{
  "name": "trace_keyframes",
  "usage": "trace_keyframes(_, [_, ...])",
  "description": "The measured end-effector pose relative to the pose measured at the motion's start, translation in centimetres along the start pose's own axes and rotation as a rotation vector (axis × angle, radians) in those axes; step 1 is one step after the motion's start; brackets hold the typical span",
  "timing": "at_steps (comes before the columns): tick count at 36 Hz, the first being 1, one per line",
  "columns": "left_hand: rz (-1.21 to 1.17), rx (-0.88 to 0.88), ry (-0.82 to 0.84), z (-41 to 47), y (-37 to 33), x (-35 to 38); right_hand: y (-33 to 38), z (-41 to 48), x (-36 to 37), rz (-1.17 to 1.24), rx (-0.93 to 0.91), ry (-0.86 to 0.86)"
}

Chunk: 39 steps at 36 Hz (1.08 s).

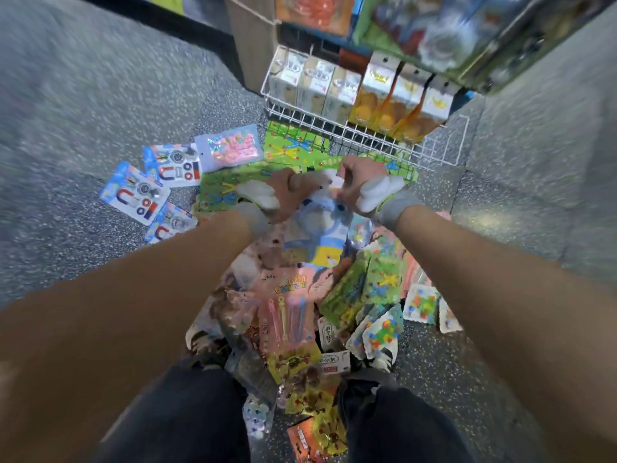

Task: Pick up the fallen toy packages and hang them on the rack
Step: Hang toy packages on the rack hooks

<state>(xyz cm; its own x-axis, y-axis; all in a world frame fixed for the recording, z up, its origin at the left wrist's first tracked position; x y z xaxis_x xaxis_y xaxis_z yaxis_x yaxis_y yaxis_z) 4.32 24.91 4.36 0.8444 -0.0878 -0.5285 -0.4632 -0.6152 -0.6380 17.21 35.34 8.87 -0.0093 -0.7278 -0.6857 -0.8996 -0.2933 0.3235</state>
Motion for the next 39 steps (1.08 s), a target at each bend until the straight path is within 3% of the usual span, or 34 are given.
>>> trace_keyframes(5, [-0.115, 0.015, -0.079, 0.3, -3.6, -2.5, 1.1, -1.6, -5.0, 0.015, -0.027, -0.025])
trace_keyframes(14, [-0.667, 0.275, -0.109, 3.7, -10.2, -5.9, 0.3, 0.7, -11.5, 0.058, -0.114, -0.395])
trace_keyframes(22, [-0.723, 0.493, -0.132, 7.0, -14.0, -7.1, -0.4, 0.6, -16.2, 0.075, -0.290, -0.697])
trace_keyframes(25, [-0.755, 0.555, 0.014, 7.5, -15.0, -7.3, -0.6, 0.7, -17.4, 0.056, -0.302, -0.745])
trace_keyframes(28, [-0.621, 0.651, 0.120, 6.9, -17.1, -8.7, -0.9, 0.3, -18.9, 0.068, -0.310, -0.809])
trace_keyframes(39, [-0.843, 0.830, -0.024, 4.9, -22.2, -11.4, -0.3, -5.0, -24.9, 0.215, -0.356, -1.039])
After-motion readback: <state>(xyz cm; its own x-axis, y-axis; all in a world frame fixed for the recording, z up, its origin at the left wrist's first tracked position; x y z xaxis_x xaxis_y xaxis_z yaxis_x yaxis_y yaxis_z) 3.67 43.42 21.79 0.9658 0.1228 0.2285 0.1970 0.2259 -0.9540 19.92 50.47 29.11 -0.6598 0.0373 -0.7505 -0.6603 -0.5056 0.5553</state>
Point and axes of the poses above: each hand's wrist, its own z-axis towards the middle knuckle, its own x-axis out of the palm, y = z × x, the point moved 5 cm from there along z, towards the middle knuckle, and after that the axes turned 1 degree about y, right-handed, at the moved point
